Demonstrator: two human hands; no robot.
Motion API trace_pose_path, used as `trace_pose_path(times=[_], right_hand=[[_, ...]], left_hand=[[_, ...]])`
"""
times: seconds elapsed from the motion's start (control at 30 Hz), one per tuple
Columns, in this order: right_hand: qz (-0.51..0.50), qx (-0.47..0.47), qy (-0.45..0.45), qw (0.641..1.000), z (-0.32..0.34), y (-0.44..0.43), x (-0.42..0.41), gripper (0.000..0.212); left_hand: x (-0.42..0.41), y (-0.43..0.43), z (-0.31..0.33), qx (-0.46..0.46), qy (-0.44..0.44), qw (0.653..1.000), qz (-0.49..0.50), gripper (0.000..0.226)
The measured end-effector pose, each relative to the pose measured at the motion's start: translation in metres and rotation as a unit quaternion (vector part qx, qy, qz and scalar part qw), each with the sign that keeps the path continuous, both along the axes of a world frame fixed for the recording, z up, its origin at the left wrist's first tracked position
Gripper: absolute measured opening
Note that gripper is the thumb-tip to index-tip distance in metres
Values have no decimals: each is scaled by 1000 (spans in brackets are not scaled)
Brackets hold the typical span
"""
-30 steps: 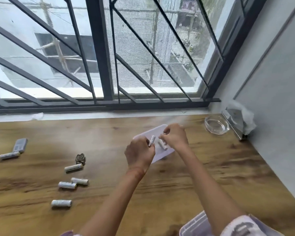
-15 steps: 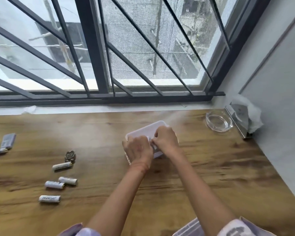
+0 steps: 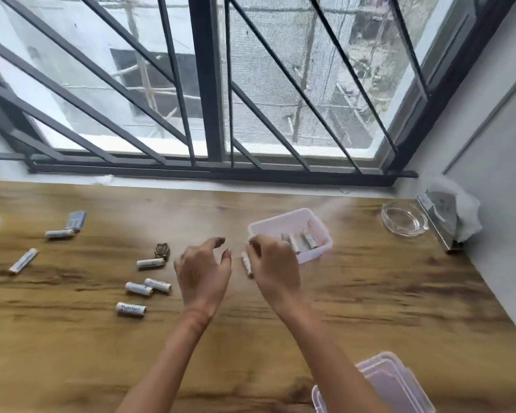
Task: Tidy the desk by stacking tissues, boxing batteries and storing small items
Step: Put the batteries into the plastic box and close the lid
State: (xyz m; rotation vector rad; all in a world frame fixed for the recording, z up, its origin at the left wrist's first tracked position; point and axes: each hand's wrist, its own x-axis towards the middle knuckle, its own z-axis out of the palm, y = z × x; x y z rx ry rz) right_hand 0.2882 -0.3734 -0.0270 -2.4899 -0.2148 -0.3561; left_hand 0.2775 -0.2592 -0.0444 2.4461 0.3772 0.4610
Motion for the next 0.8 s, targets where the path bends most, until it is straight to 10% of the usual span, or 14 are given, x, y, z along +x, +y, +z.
trace_pose_path(times=[0.47,0.8], right_hand=[[-29,-228,83,970,-45,56,-5,20],[-19,49,76,996,-43,57,-25,17]], left_hand=[[-80,120,-33,-27,74,997,25,37],[-90,135,-33,32,87,996,-15,12]])
